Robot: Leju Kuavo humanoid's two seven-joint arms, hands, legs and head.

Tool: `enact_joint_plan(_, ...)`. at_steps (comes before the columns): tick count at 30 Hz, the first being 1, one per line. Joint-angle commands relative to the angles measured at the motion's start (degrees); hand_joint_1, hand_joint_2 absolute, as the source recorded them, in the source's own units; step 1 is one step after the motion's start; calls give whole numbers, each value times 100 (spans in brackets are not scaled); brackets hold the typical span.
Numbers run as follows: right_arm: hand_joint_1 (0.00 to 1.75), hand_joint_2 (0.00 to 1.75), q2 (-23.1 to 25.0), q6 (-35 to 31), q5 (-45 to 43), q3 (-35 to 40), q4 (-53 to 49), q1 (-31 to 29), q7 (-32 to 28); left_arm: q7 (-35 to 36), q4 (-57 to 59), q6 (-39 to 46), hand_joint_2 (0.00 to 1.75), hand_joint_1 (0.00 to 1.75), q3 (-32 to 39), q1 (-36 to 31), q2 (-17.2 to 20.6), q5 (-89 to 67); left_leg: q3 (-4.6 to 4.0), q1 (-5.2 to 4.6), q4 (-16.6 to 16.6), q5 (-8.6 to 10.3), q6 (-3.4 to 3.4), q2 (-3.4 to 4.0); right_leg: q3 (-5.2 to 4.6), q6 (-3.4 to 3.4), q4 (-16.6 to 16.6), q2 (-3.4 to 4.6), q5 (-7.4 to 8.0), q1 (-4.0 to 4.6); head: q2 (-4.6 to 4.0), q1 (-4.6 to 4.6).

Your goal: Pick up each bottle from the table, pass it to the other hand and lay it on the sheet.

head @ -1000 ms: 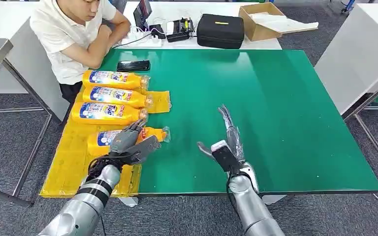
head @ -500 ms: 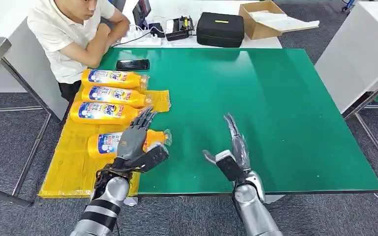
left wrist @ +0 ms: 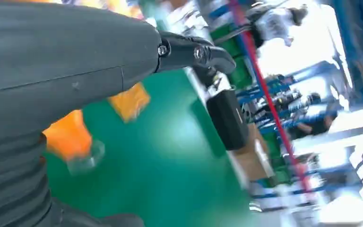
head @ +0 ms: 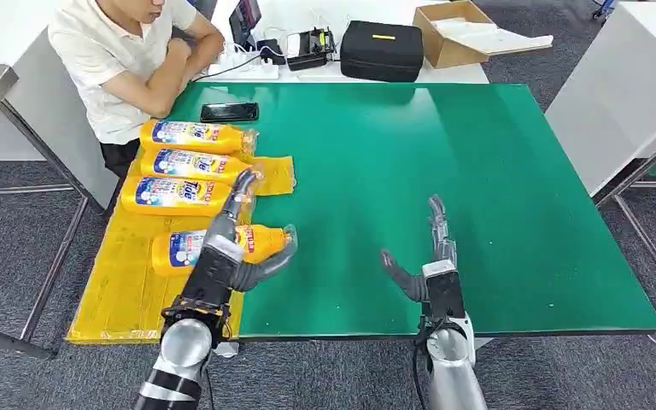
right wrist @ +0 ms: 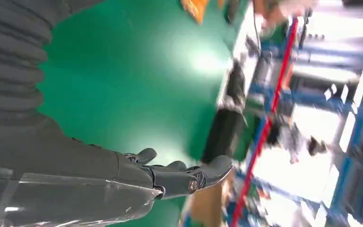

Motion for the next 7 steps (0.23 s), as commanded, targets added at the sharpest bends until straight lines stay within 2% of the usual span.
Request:
enact_joint_plan(1,0,0,553,0,195,-119,-1120,269,614,-118,189,110,175,0,30,423,-214,756,31,3,1,-18,-1,7,32,-25,-2,-4,-18,8,0,0)
enact_joint_plan(3,0,0,553,-446,512,120,-1164,362,729,-46,54,107,175,0,101,539,-214,991,17,1,-2,-11,0,12,15,-14,-3,5,-9,4,0,2)
enact_joint_plan(4,0,175,534,-473,545,262,-1154,415,765,-191,-30,-64,175,0,154,623,-214,1158,29,2,0,-19,0,19,26,-21,-2,9,-14,7,0,0)
enact_joint_plan(7,0,175,450,-784,945,490,-1267,634,698,-141,-187,-40,175,0,164,785,-214,985,24,4,-1,-18,0,20,23,-19,-5,11,-12,8,0,-2)
